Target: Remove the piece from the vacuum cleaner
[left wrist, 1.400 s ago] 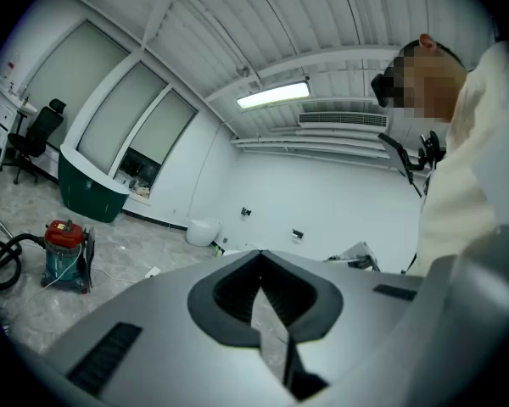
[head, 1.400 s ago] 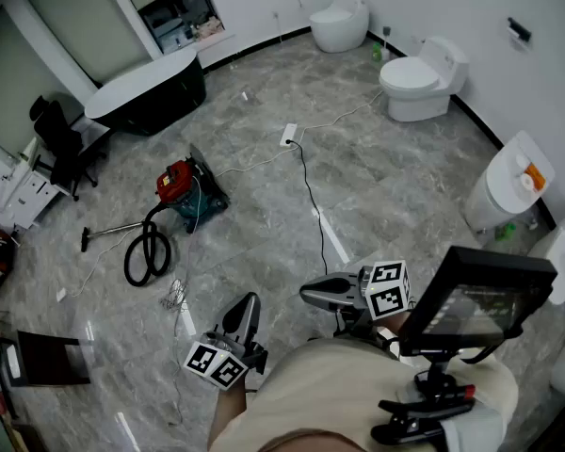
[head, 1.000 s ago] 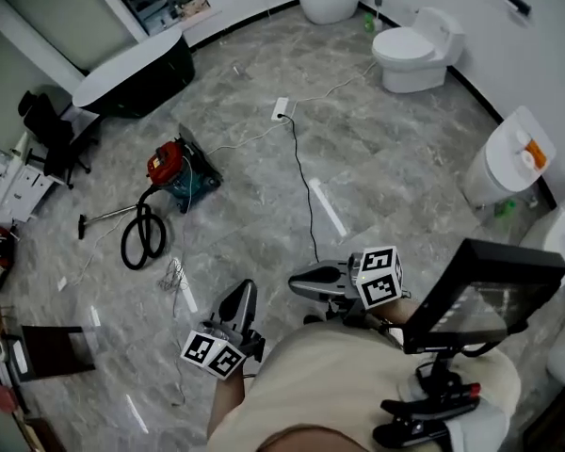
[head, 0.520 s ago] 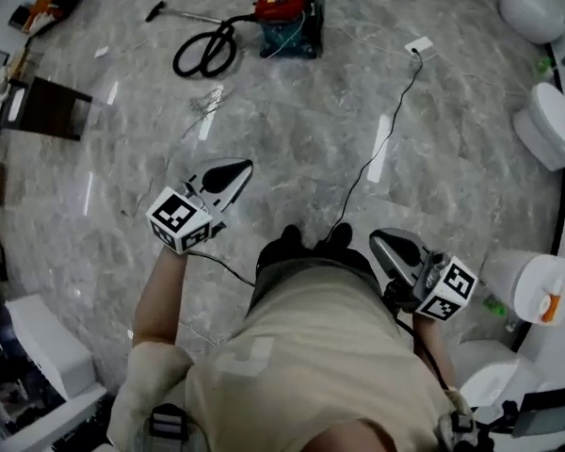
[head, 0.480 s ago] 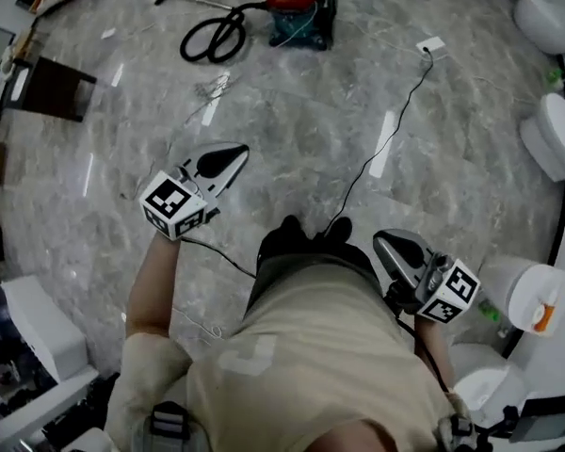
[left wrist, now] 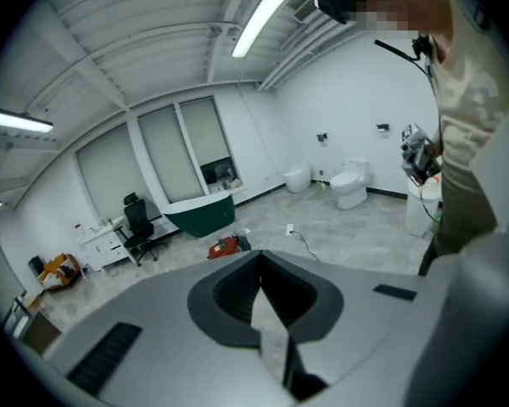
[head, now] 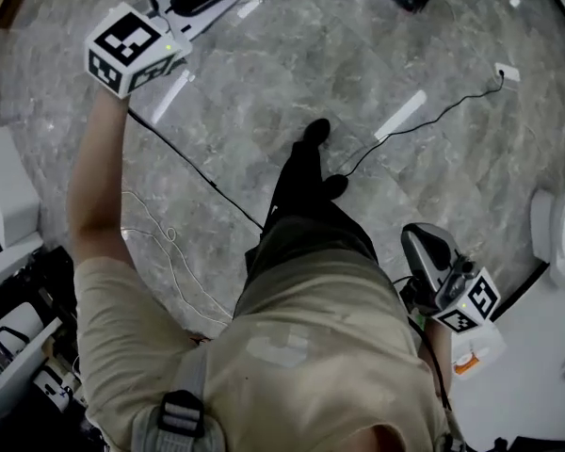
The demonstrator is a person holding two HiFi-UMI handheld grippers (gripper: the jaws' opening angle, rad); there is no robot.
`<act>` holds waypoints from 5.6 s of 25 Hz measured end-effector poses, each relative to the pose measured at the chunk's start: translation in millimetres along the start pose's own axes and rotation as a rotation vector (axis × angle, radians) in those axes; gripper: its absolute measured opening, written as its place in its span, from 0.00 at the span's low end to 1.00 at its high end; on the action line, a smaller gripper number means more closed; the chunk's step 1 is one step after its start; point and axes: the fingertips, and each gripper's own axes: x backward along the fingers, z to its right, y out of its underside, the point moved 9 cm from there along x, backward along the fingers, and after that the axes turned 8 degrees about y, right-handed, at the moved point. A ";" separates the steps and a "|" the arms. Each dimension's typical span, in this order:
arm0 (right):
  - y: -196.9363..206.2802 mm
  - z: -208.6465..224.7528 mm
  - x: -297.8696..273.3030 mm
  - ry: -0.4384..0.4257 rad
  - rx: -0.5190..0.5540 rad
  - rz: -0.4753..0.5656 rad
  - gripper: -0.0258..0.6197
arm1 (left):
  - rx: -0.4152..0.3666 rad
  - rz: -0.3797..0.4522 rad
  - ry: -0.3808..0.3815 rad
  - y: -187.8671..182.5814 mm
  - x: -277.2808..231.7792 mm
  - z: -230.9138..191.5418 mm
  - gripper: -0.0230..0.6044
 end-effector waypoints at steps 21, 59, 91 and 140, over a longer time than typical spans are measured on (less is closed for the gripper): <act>-91.3 25.5 -156.1 0.061 0.105 -0.017 0.04 | 0.205 0.345 0.191 8.4 3.0 -84.8 0.04; -159.6 185.4 -16.0 -0.065 -0.066 0.190 0.04 | 0.484 0.356 0.246 -185.5 -263.5 97.2 0.04; -293.0 259.4 -208.3 0.044 -0.080 -0.007 0.04 | 0.731 0.562 0.240 -79.9 -277.1 -172.2 0.04; -393.9 397.4 -164.7 0.027 -0.162 0.193 0.04 | 0.626 0.353 0.360 -185.0 -425.8 -210.1 0.04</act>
